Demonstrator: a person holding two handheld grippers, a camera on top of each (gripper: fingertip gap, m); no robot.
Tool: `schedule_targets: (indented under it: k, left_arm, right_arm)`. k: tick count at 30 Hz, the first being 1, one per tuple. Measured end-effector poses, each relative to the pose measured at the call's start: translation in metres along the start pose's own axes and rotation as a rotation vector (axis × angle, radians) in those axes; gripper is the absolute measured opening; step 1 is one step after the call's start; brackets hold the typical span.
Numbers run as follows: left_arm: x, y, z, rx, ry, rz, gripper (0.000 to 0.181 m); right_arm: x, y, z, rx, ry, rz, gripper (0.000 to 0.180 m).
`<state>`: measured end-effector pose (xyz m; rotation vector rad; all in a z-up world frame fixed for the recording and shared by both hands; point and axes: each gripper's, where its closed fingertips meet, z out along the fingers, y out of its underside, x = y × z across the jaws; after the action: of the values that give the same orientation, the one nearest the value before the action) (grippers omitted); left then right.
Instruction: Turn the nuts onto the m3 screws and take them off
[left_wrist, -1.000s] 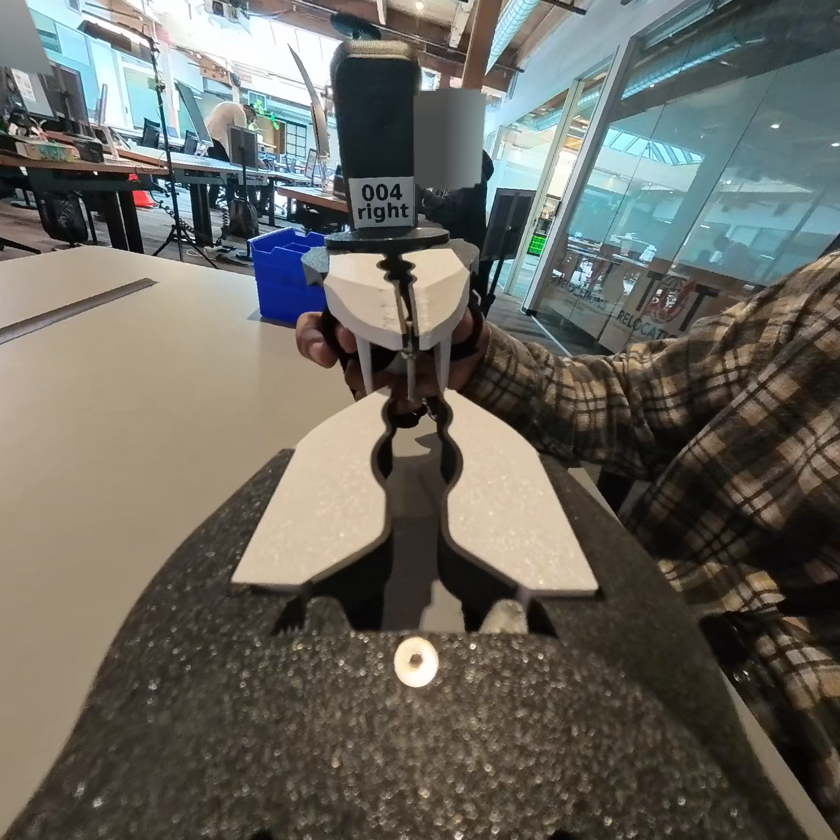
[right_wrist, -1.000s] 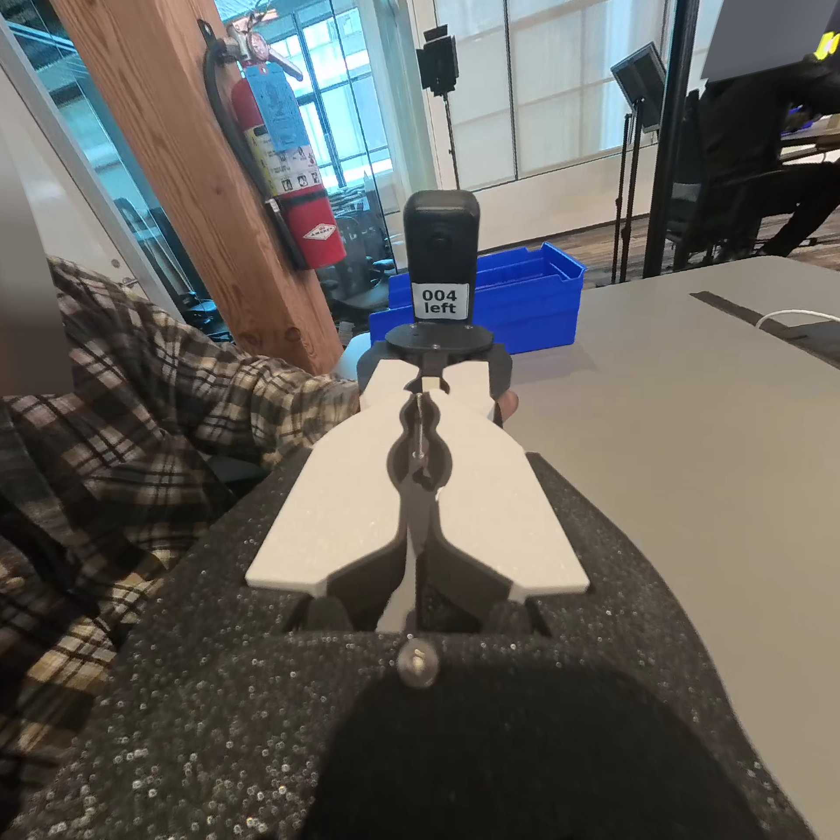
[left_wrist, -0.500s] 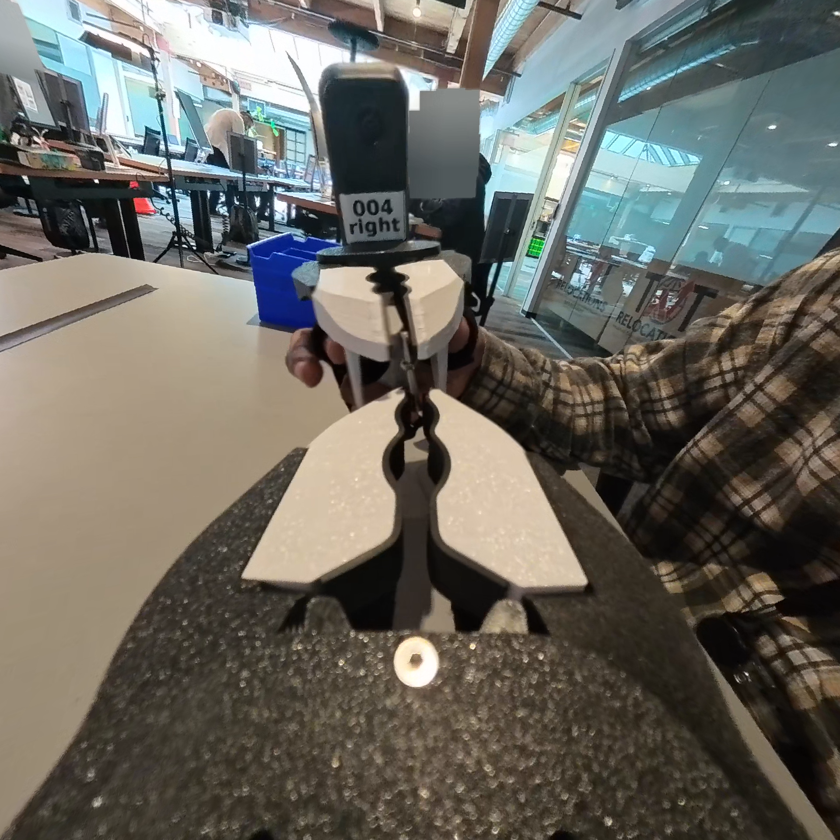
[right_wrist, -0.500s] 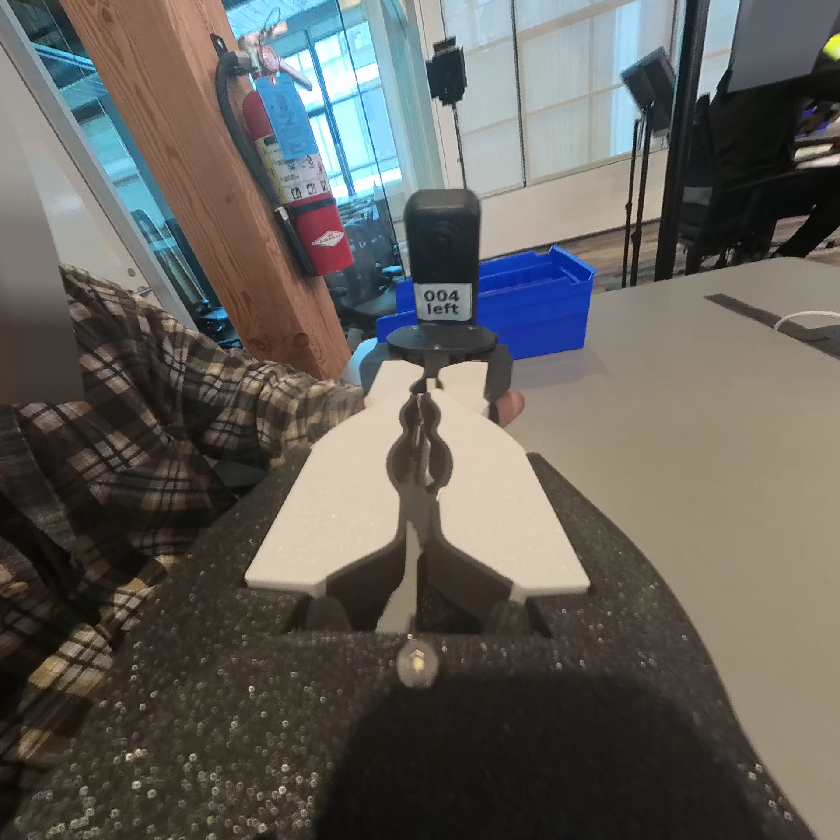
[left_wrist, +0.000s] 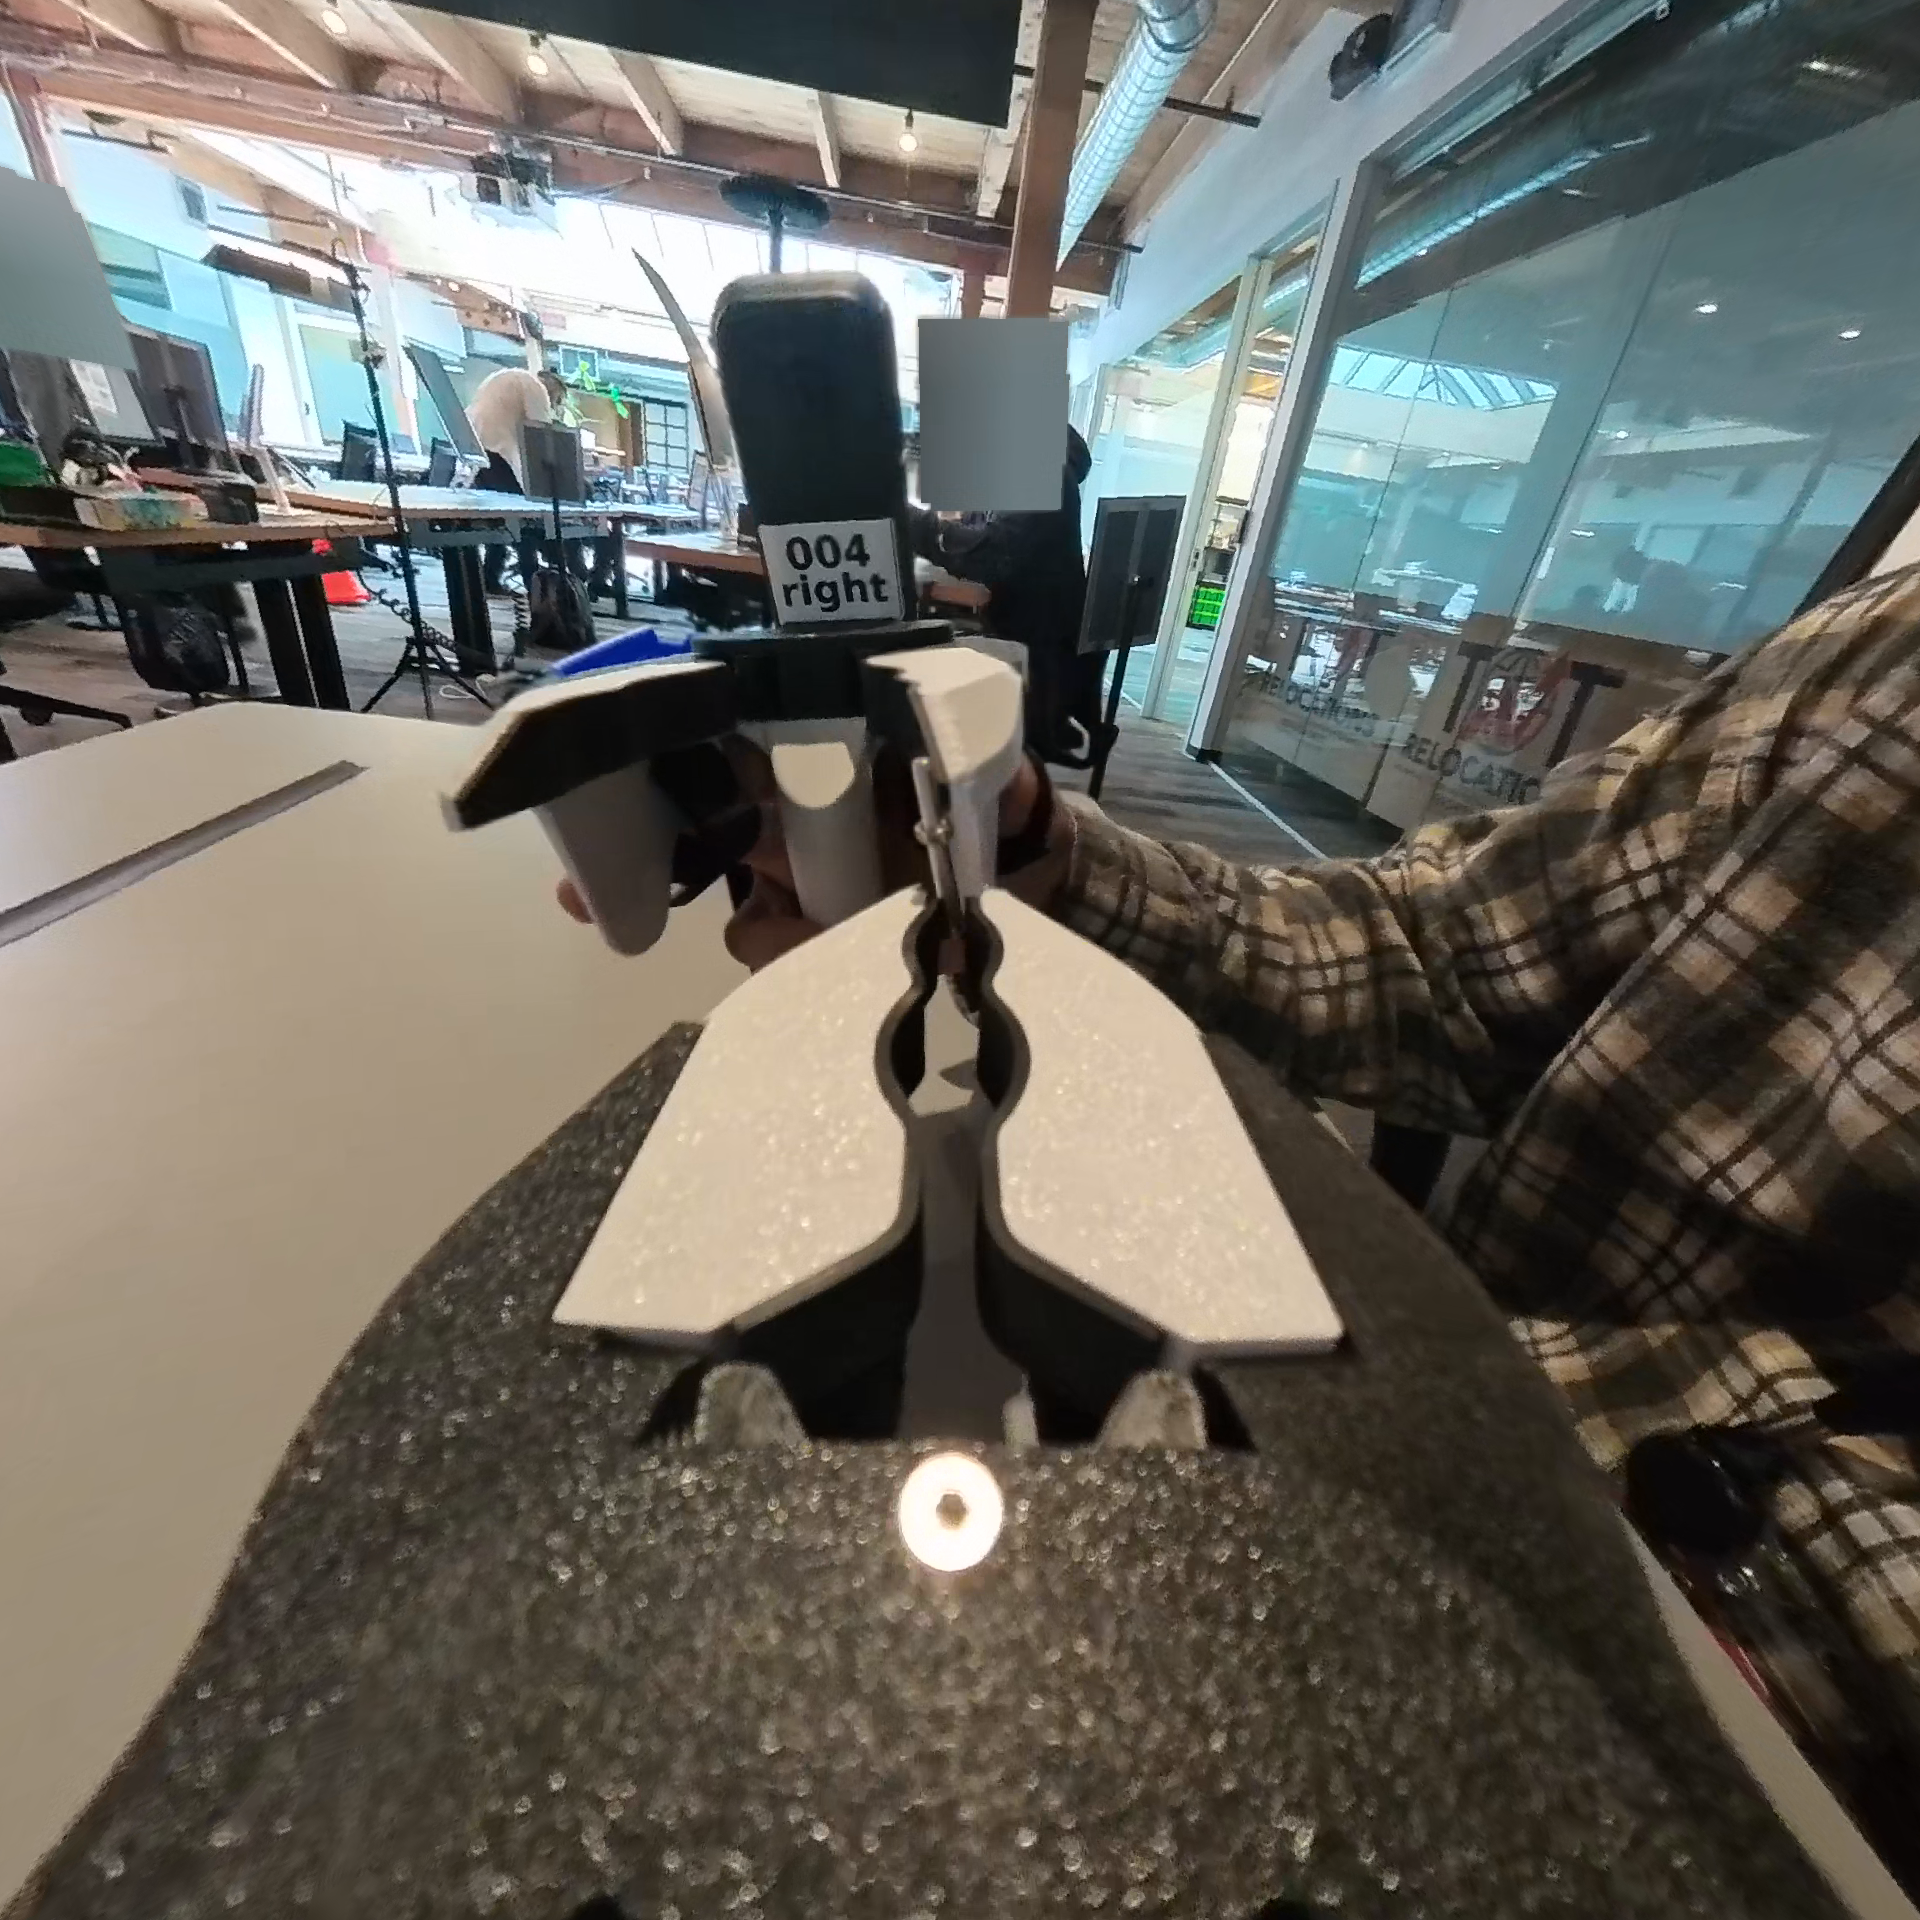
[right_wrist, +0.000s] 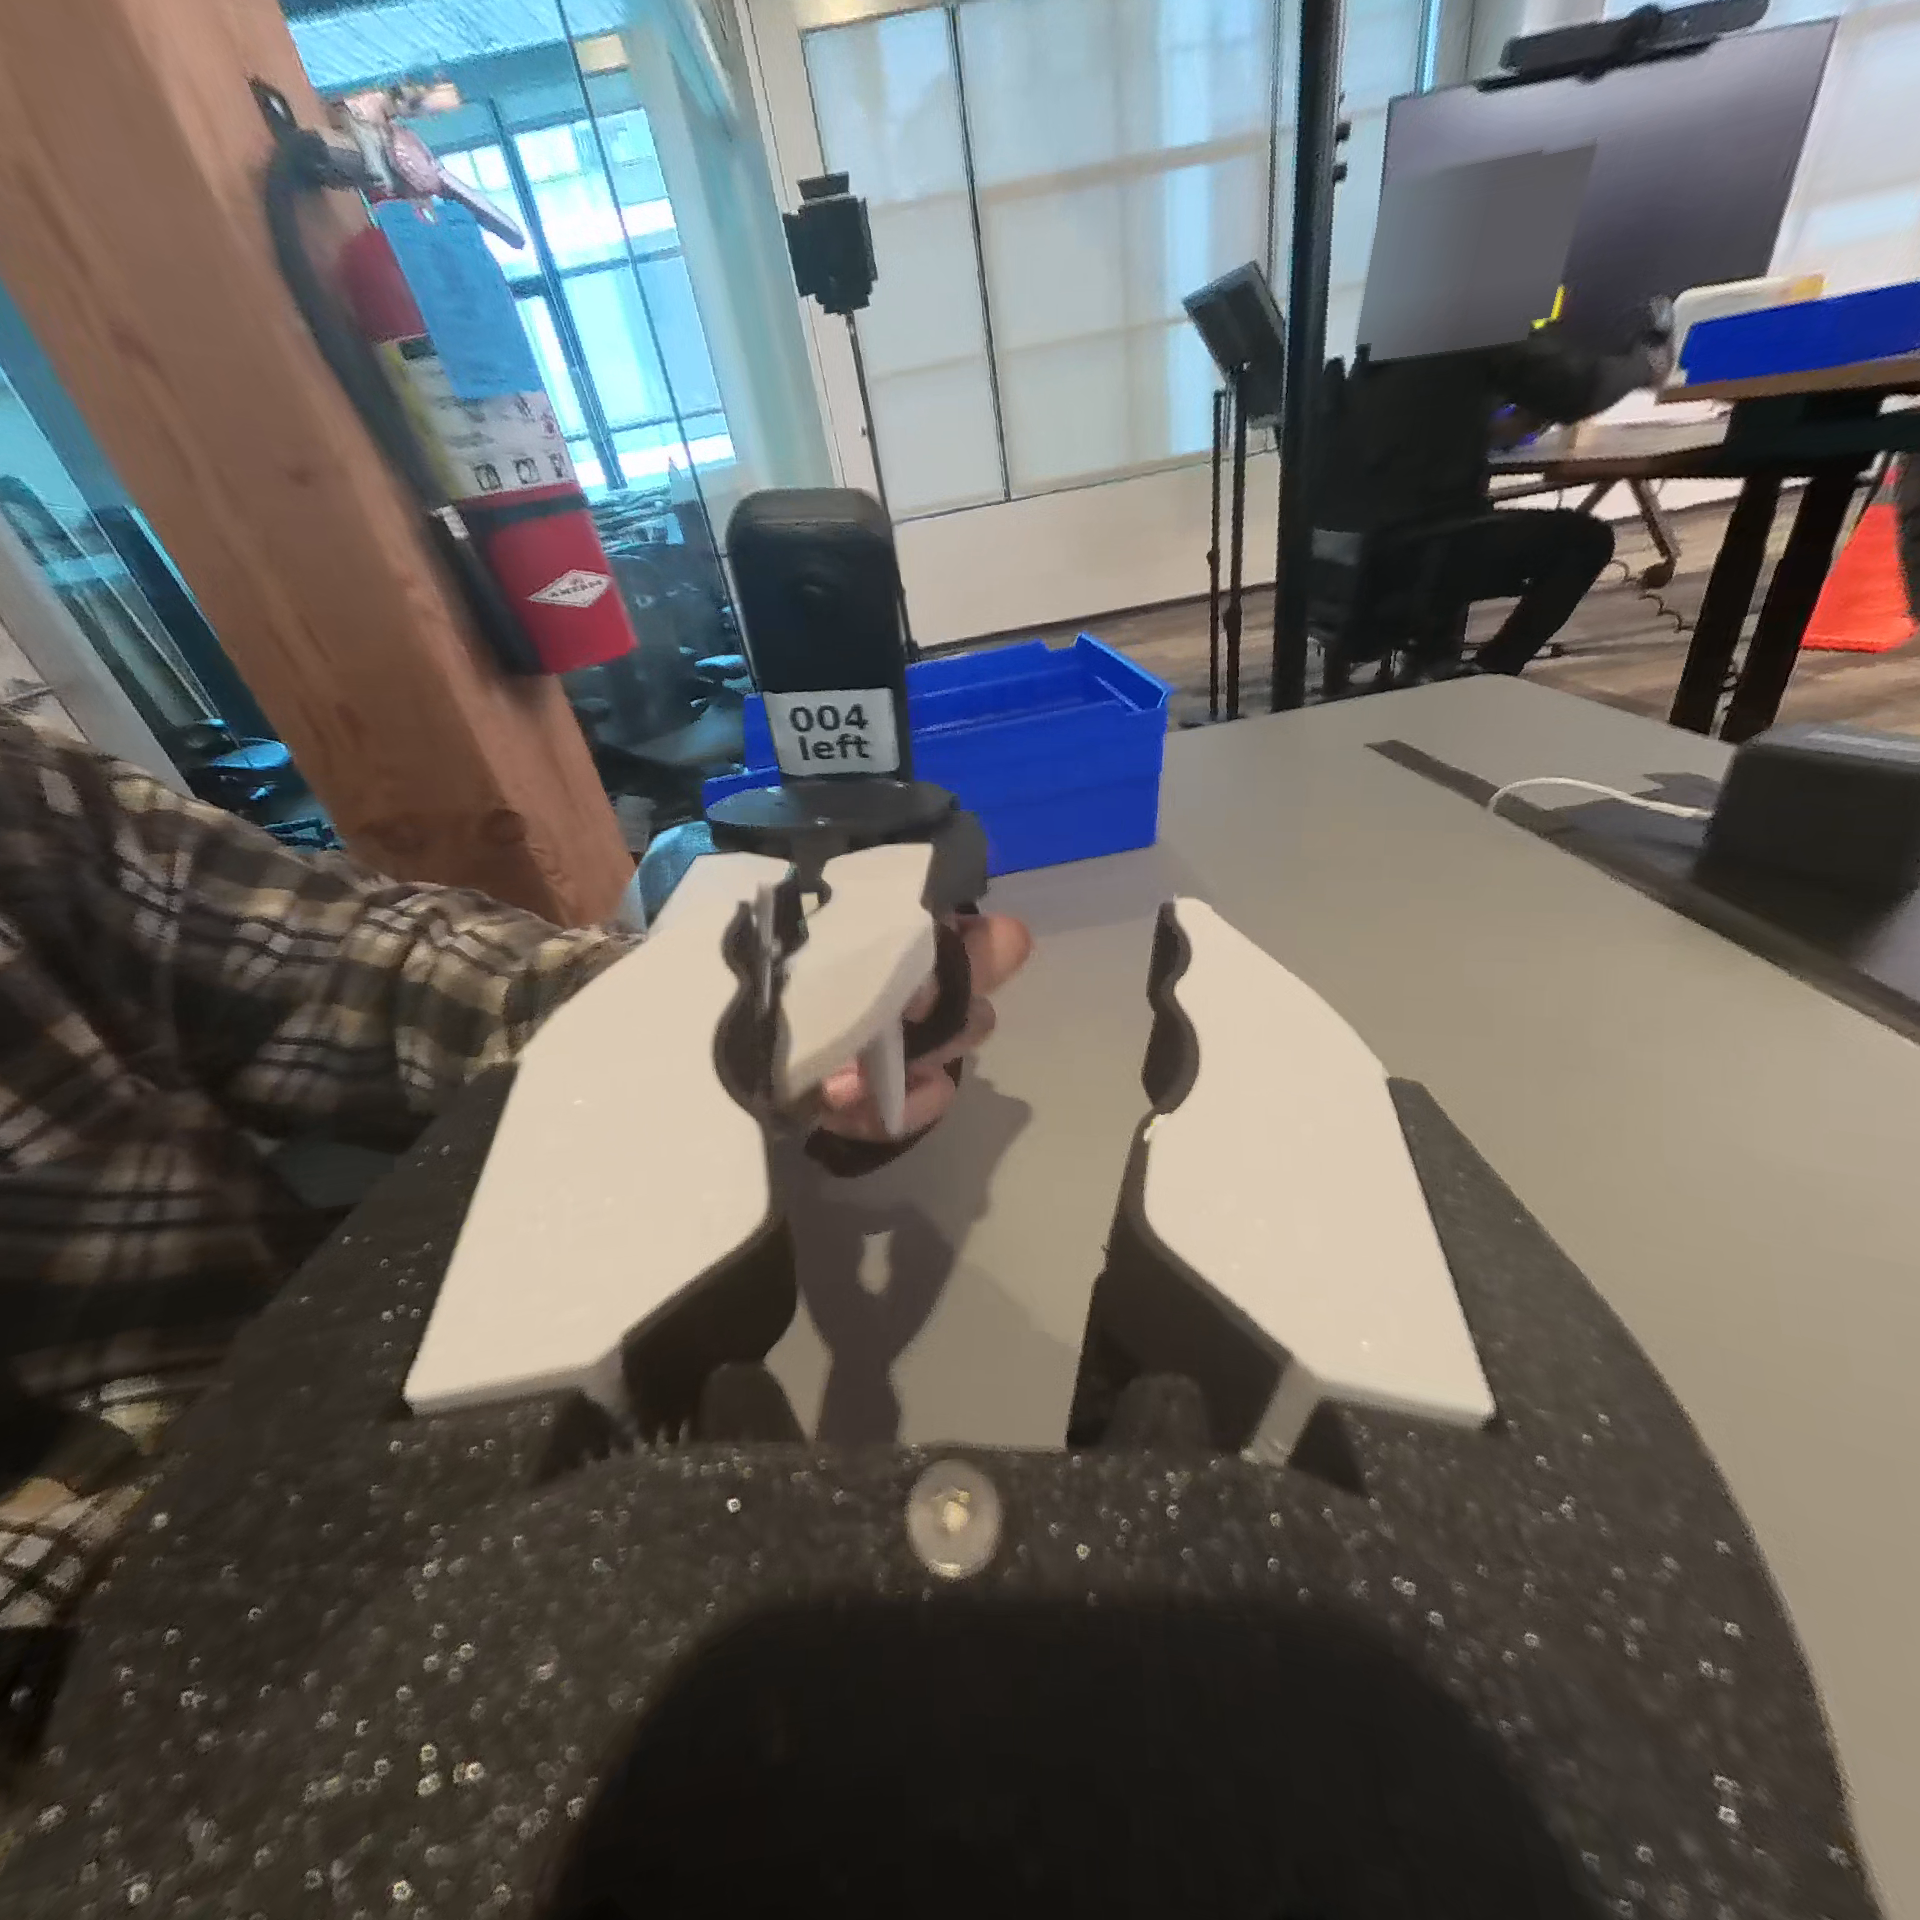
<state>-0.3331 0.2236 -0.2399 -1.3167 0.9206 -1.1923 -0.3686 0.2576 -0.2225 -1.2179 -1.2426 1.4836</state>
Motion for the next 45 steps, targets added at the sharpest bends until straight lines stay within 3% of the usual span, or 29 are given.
schedule_targets:
  k: [15,19,25,29,35,39,45]
  left_arm:
    - [0.001,-0.004,-0.001,0.018,0.004,0.004,0.004]
    - [0.003,-0.004,0.0,0.021,0.011,0.006,0.004]
    - [0.002,-0.004,0.0,0.019,0.004,0.005,0.004]
    - [0.004,-0.003,0.002,0.014,0.008,0.013,0.004]
    - [0.002,-0.006,0.0,0.023,0.0,0.012,0.004]
    - [0.004,-0.004,0.001,0.01,-0.003,0.024,0.004]
    - [0.003,-0.006,0.0,0.022,-0.004,0.022,0.004]
  right_arm:
    - [-0.004,-0.018,-0.01,0.074,-0.025,0.011,0.066]
    - [-0.009,-0.003,0.003,-0.017,-0.019,-0.032,0.067]
    - [-0.007,-0.017,-0.008,0.055,-0.024,-0.005,0.066]
    - [-0.009,-0.001,0.004,-0.035,-0.004,-0.023,0.068]
    - [-0.009,-0.009,-0.003,0.019,-0.03,0.023,0.069]
    - [-0.006,0.001,0.003,-0.034,-0.002,0.009,0.073]
    - [-0.01,-0.012,-0.003,0.036,-0.046,0.044,0.069]
